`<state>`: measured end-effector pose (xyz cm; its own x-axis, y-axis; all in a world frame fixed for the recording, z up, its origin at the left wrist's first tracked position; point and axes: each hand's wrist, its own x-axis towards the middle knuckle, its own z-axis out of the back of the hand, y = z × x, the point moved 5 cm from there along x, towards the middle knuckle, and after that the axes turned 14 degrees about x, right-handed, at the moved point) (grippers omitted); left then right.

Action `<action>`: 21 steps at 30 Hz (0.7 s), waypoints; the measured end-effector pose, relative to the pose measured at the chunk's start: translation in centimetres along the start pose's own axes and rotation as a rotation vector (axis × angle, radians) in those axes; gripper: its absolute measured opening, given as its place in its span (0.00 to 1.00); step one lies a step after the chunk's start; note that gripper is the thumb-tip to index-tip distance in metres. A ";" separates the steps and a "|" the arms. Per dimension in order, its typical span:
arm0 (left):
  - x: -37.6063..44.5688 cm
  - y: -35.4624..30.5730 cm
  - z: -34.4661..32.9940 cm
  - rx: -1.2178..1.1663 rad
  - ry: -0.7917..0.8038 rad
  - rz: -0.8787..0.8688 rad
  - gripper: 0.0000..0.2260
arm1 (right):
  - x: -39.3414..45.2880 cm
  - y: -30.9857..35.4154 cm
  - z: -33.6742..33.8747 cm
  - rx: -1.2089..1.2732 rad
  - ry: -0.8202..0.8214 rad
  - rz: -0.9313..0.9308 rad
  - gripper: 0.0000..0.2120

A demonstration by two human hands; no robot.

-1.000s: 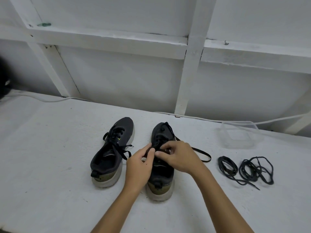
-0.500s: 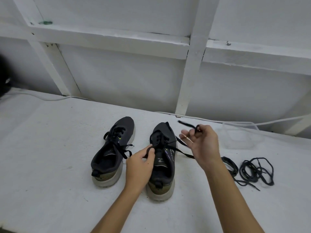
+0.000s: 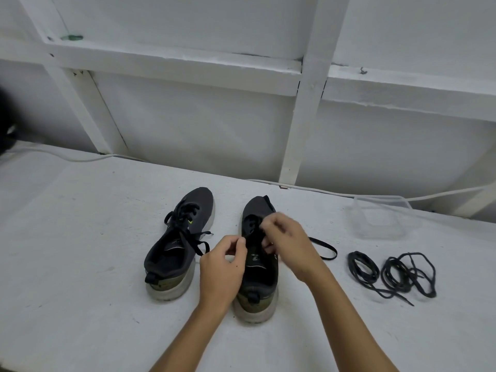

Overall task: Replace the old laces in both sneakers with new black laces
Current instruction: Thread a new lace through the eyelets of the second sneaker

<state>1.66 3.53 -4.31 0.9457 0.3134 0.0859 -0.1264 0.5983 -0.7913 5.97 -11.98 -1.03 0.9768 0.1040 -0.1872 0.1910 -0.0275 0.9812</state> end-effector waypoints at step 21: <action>0.0 0.2 -0.2 0.091 -0.032 -0.096 0.07 | -0.4 -1.1 -0.2 -0.629 -0.008 0.179 0.07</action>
<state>1.67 3.48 -4.63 0.9450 0.2738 0.1790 -0.0635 0.6904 -0.7206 5.40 -11.83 -2.03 0.9894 0.1445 -0.0169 -0.0652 0.5438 0.8367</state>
